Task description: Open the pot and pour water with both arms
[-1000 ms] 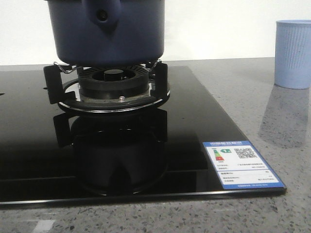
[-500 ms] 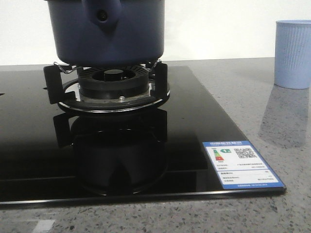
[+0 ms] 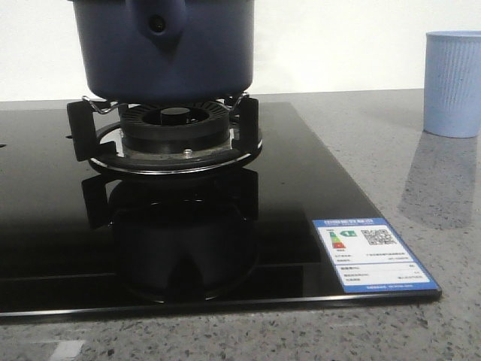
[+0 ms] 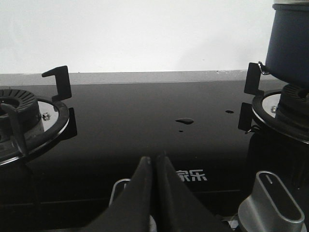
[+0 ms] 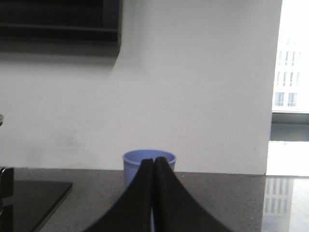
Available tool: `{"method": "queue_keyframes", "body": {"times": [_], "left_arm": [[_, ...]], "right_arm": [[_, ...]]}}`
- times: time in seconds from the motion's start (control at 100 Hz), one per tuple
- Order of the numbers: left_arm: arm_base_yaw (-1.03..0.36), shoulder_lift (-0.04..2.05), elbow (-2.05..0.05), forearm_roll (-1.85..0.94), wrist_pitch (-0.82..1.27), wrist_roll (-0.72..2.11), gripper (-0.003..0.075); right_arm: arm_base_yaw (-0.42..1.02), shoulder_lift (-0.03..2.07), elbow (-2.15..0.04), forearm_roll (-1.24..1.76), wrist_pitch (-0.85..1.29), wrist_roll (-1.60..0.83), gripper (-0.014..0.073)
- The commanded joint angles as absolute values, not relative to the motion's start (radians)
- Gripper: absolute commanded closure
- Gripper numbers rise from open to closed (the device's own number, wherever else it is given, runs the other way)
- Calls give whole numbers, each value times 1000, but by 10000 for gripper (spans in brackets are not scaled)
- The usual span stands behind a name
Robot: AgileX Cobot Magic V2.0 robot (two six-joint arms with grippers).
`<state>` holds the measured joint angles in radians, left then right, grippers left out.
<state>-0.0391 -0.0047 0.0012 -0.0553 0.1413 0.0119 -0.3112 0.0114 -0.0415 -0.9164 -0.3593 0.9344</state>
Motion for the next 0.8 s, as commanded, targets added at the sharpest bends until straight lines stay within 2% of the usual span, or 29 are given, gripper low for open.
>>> {"method": "queue_keyframes", "body": {"times": [0.0,0.11,0.35,0.45,0.63,0.79], "left_arm": [[-34,-33,10,-59,67,8,741],[-34,-33,10,-59,67,8,741],[-34,-33,10,-59,67,8,741],[-34,-33,10,-59,67,8,741],[-34,-33,10,-59,67,8,741],[-34,-33,10,-59,67,8,741]], "right_arm": [[-308,67,-66,-629,-376,660,664],[-266,107,-68,-371,-302,428,664],[-94,107,-68,-51,-22,-8,664],[-66,107,-59,-29,96,-31,664],[-65,66,40,-29,0,-29,664],[-67,-29,35,-27,113,-29,664]]}}
